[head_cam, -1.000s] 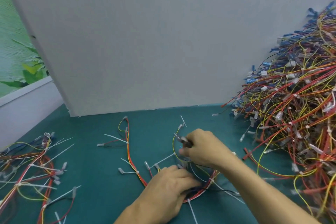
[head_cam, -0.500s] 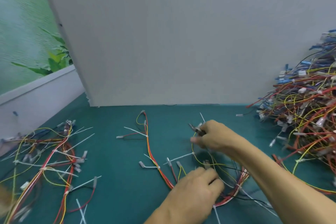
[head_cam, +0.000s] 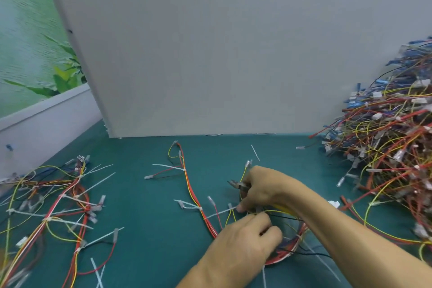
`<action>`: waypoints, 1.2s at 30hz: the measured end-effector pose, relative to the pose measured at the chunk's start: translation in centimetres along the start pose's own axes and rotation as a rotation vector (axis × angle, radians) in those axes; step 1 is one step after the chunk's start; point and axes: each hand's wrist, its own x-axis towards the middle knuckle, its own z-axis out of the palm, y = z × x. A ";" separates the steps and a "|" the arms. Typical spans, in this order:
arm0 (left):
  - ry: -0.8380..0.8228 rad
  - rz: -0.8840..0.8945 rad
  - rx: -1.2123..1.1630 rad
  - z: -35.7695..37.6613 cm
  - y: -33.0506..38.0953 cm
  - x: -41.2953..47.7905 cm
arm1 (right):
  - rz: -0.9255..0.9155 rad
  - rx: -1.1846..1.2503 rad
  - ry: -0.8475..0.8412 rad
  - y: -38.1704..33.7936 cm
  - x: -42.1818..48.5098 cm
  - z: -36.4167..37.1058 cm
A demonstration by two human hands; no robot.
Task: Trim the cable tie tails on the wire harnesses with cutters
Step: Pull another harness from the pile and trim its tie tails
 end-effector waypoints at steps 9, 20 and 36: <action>0.256 -0.050 0.055 0.8 1.0 0.3 | 0.112 0.287 0.533 1.3 0.8 -0.6; -0.269 -0.101 -0.413 -0.9 -1.0 -0.3 | 0.250 0.014 0.476 4.5 0.1 -0.8; -0.218 -0.069 -0.325 -1.6 -0.9 -2.8 | 0.085 0.387 0.468 7.3 -11.3 1.5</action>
